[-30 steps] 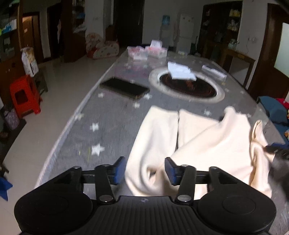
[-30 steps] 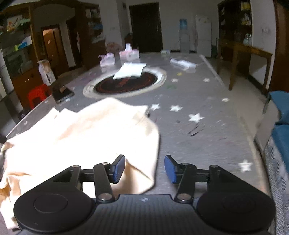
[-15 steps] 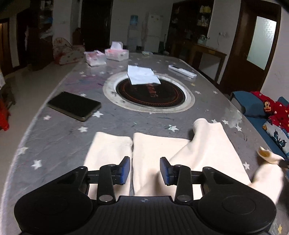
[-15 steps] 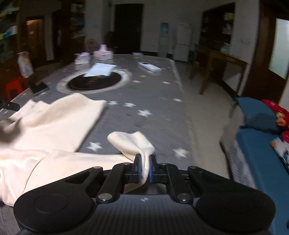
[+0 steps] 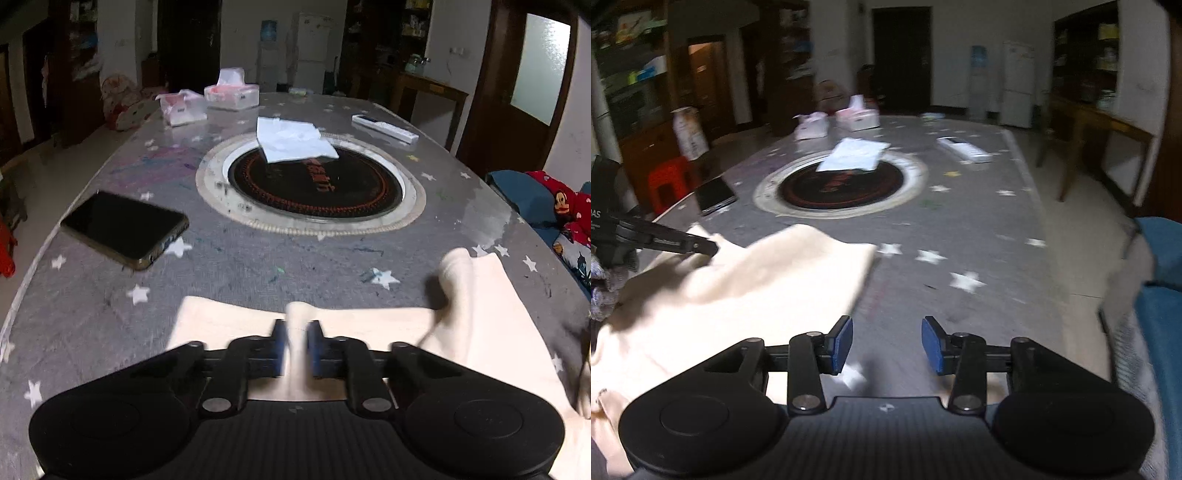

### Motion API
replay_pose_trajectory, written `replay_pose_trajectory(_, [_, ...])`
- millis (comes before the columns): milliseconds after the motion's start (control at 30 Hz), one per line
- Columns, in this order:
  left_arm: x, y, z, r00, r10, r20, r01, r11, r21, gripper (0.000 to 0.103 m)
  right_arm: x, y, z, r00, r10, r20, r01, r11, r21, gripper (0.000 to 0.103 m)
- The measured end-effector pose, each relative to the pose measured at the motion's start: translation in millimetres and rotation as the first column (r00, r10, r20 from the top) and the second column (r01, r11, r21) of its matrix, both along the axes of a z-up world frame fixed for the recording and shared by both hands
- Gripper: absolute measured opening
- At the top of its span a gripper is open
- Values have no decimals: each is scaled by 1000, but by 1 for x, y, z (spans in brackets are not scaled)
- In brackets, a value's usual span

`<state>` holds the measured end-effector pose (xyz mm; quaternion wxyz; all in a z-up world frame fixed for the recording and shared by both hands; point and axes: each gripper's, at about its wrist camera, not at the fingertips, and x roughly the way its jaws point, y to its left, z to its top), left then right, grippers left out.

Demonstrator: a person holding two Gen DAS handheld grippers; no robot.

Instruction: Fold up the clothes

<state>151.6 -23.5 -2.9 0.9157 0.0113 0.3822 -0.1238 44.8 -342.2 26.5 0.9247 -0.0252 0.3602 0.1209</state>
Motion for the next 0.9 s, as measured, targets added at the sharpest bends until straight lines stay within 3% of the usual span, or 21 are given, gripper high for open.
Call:
replay_pose_trajectory(200, [10, 22, 9, 986, 150, 77, -151, 989, 2, 5, 47, 27, -18, 998, 62, -21, -62, 998, 0, 47])
replay_pose_trajectory(367, [21, 29, 1, 986, 156, 58, -157, 988, 9, 5, 75, 40, -34, 996, 80, -43, -80, 997, -2, 47])
replay_pose_trajectory(633, [32, 26, -2, 982, 171, 84, -177, 981, 78, 6, 104, 50, -46, 997, 77, -29, -79, 993, -85, 52])
replay_pose_trajectory(800, [28, 36, 4, 978, 196, 67, -198, 979, 35, 11, 111, 57, -39, 998, 70, -7, -70, 987, -147, 52])
replay_pose_trajectory(900, [18, 52, 16, 975, 209, 76, -208, 978, -19, 11, 92, 61, -28, 994, 112, 2, -111, 987, -113, 54])
